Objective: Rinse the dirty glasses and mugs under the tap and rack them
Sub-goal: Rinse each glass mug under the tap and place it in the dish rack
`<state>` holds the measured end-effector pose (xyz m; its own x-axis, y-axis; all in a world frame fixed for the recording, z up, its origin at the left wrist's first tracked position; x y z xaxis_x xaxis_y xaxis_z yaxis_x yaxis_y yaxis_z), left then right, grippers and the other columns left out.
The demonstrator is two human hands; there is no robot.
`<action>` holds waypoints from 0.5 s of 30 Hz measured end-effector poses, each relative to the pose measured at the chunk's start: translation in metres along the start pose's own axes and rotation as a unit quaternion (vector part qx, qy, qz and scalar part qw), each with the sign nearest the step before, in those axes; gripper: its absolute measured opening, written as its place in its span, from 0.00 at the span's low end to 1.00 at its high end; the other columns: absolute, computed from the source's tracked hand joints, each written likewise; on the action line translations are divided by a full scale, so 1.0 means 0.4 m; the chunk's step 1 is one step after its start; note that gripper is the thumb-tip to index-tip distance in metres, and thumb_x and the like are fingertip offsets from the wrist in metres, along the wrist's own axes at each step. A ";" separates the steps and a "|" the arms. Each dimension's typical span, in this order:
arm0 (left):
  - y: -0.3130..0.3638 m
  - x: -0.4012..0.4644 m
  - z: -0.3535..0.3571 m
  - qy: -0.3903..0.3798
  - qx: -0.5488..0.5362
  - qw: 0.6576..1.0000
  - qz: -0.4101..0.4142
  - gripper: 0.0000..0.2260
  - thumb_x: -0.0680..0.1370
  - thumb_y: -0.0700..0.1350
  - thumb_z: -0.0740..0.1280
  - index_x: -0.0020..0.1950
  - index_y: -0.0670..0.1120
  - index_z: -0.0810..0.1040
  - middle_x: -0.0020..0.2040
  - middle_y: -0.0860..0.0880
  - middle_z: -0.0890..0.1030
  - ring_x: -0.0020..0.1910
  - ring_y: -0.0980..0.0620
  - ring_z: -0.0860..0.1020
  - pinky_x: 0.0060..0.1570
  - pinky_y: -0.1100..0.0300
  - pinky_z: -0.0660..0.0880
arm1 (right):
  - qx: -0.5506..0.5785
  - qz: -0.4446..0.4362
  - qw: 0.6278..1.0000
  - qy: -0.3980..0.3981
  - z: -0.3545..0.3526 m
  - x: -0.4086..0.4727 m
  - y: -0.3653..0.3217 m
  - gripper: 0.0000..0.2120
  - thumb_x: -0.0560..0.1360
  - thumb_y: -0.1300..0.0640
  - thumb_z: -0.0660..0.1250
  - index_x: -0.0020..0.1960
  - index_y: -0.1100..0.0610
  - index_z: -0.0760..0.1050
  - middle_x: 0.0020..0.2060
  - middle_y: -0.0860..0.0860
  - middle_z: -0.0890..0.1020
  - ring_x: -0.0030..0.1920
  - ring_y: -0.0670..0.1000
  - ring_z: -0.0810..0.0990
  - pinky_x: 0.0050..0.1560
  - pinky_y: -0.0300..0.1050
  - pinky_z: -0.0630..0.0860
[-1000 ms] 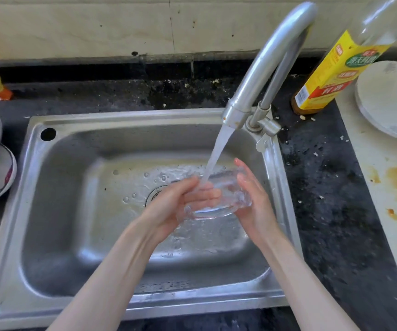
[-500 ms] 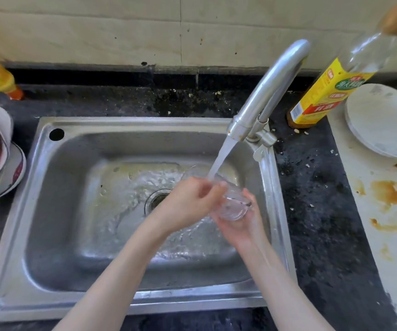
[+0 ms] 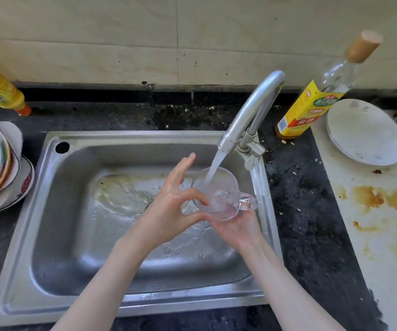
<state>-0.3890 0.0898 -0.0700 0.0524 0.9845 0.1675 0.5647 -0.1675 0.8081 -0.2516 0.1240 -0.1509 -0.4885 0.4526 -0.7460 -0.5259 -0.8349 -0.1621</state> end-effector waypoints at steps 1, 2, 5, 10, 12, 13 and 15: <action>0.001 0.002 0.003 -0.009 -0.020 1.000 -0.010 0.08 0.69 0.57 0.70 0.42 0.55 0.76 0.75 0.48 0.58 0.71 0.54 0.64 0.66 0.65 0.63 | -0.001 0.012 1.000 -0.006 0.008 -0.007 0.003 0.22 0.78 0.51 0.57 0.64 0.66 0.71 0.61 0.67 0.75 0.60 0.67 0.76 0.45 0.59 0.81; 0.007 0.006 0.003 -0.007 -0.034 0.999 -0.011 0.08 0.69 0.57 0.70 0.41 0.54 0.76 0.74 0.49 0.62 0.68 0.57 0.68 0.64 0.65 0.66 | -0.006 0.019 1.000 -0.007 0.009 -0.010 0.005 0.21 0.77 0.52 0.57 0.62 0.66 0.73 0.59 0.67 0.76 0.55 0.67 0.78 0.43 0.57 0.81; 0.040 0.017 0.000 0.042 -0.038 0.998 0.011 0.09 0.70 0.53 0.70 0.38 0.47 0.76 0.66 0.51 0.70 0.65 0.65 0.68 0.61 0.71 0.65 | -0.058 0.021 0.998 -0.013 0.016 -0.015 -0.001 0.18 0.73 0.55 0.59 0.52 0.65 0.80 0.52 0.64 0.81 0.46 0.63 0.83 0.50 0.57 0.78; 0.026 0.003 0.007 0.079 -0.015 0.996 -0.033 0.13 0.70 0.54 0.69 0.37 0.44 0.76 0.63 0.46 0.75 0.63 0.56 0.73 0.58 0.71 0.67 | -0.138 0.019 0.988 0.063 -0.009 0.018 -0.035 0.20 0.81 0.56 0.52 0.45 0.61 0.81 0.39 0.57 0.84 0.38 0.54 0.83 0.45 0.49 0.77; 0.018 -0.006 0.007 0.086 -0.007 0.995 -0.054 0.14 0.69 0.55 0.69 0.37 0.44 0.76 0.62 0.47 0.75 0.61 0.57 0.73 0.56 0.75 0.65 | -0.168 -0.030 0.979 0.109 -0.007 0.025 -0.087 0.15 0.80 0.59 0.54 0.47 0.62 0.79 0.33 0.54 0.83 0.35 0.51 0.80 0.38 0.45 0.73; 0.017 -0.009 0.007 0.089 -0.003 0.994 -0.061 0.14 0.68 0.54 0.71 0.36 0.43 0.76 0.62 0.48 0.75 0.60 0.57 0.74 0.55 0.77 0.64 | -0.170 -0.057 0.977 0.117 -0.002 0.027 -0.115 0.12 0.80 0.60 0.54 0.55 0.62 0.74 0.38 0.55 0.83 0.39 0.52 0.80 0.38 0.46 0.73; 0.011 -0.012 0.006 0.097 0.003 0.993 -0.074 0.12 0.67 0.50 0.72 0.36 0.43 0.77 0.62 0.48 0.75 0.58 0.57 0.74 0.53 0.79 0.63 | -0.151 -0.096 0.976 0.125 0.008 0.035 -0.163 0.16 0.81 0.62 0.52 0.68 0.60 0.64 0.56 0.58 0.79 0.56 0.57 0.77 0.48 0.50 0.75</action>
<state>-0.3849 0.0843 -0.0686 -0.1901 0.9696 0.1539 0.5590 -0.0219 0.8289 -0.2264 0.1857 -0.1485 -0.1964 0.5511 -0.8110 -0.3445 -0.8132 -0.4691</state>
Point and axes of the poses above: each hand's wrist, its own x-axis towards the middle knuckle, its own z-axis out of the palm, y = z × x, the point moved 5 cm from there along x, towards the middle knuckle
